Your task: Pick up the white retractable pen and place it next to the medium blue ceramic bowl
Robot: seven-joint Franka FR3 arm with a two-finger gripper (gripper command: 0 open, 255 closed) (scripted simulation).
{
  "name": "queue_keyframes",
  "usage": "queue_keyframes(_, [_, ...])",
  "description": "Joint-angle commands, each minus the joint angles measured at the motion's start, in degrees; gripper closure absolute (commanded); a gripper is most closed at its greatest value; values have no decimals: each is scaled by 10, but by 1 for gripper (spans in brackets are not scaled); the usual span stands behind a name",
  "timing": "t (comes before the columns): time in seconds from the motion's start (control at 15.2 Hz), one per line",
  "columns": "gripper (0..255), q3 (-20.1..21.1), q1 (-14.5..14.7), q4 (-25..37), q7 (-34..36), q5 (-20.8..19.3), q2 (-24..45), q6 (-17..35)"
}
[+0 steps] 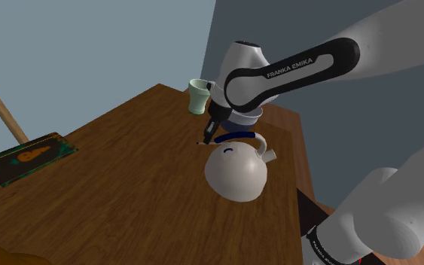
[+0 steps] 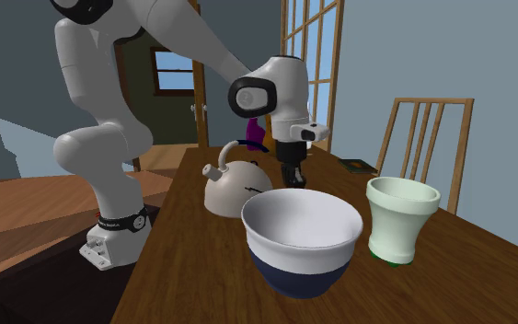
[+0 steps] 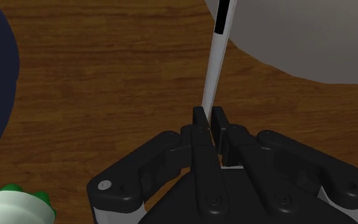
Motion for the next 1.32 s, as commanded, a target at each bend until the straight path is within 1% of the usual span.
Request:
queue_keyframes(0.0, [255, 0, 0, -1, 0, 0, 1, 1])
queue_keyframes(0.2, [255, 0, 0, -1, 0, 0, 1, 1])
queue_keyframes(0.26, [0, 0, 0, -1, 0, 0, 1, 1])
queue_keyframes(0.59, [0, 0, 0, -1, 0, 0, 1, 1])
queue_keyframes(0.86, [0, -4, -2, 28, -3, 2, -48, -76])
queue_keyframes(1.25, [0, -4, -1, 28, -3, 2, -48, -76])
